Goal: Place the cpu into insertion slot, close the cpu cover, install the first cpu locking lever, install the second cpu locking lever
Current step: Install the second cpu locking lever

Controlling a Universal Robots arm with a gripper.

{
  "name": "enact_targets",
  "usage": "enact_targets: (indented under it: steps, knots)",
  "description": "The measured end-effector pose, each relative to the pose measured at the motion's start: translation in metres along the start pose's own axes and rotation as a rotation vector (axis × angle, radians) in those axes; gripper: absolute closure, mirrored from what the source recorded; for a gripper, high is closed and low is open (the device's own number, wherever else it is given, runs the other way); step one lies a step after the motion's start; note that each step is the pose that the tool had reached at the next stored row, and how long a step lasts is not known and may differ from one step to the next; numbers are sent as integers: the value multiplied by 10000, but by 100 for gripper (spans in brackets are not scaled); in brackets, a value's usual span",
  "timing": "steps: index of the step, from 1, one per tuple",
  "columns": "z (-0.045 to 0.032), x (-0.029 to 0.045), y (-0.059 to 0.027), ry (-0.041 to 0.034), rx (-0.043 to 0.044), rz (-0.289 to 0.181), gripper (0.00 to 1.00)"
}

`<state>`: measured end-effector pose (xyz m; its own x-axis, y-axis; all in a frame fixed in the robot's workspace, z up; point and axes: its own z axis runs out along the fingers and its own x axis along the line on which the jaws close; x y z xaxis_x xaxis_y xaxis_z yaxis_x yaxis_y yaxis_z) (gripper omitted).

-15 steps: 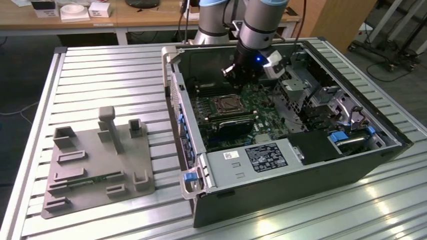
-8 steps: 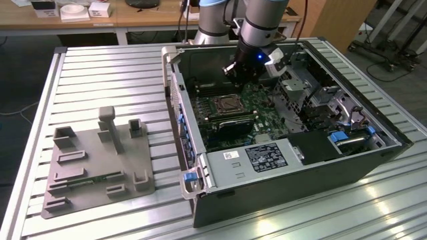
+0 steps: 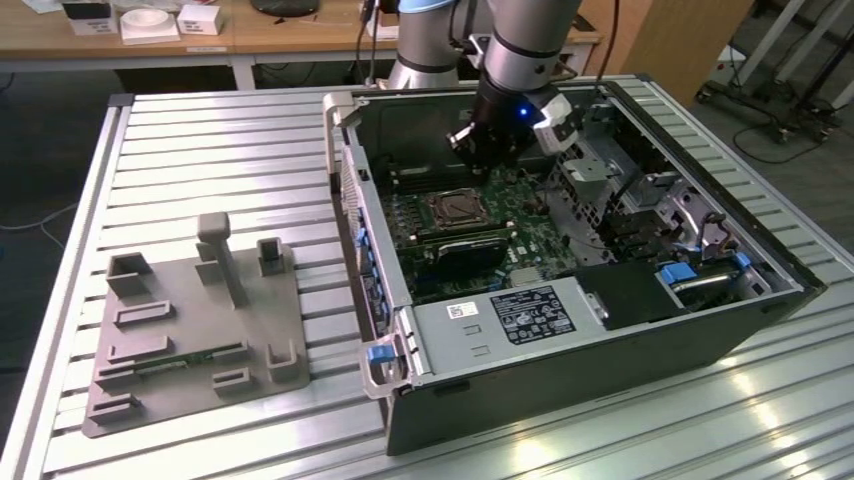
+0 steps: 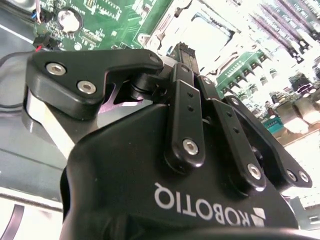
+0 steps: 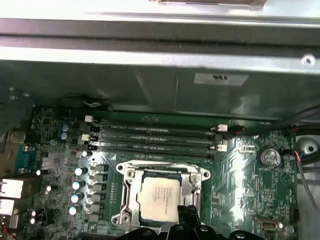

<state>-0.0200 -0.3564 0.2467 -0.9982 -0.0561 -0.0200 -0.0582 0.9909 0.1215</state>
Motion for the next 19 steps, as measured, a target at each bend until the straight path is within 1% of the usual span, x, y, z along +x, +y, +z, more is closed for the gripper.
enact_targets:
  steps: [4, 8, 11, 17, 19]
  knots:
    - [-7, 3, -58, 0, 43, 25, 89]
    - [-14, 6, -108, 1, 128, 48, 89]
    - [-17, 8, -132, 3, 233, 81, 89]
    - [-30, 10, -177, 13, 494, 134, 89]
    - [-33, 11, -196, 13, 548, 150, 89]
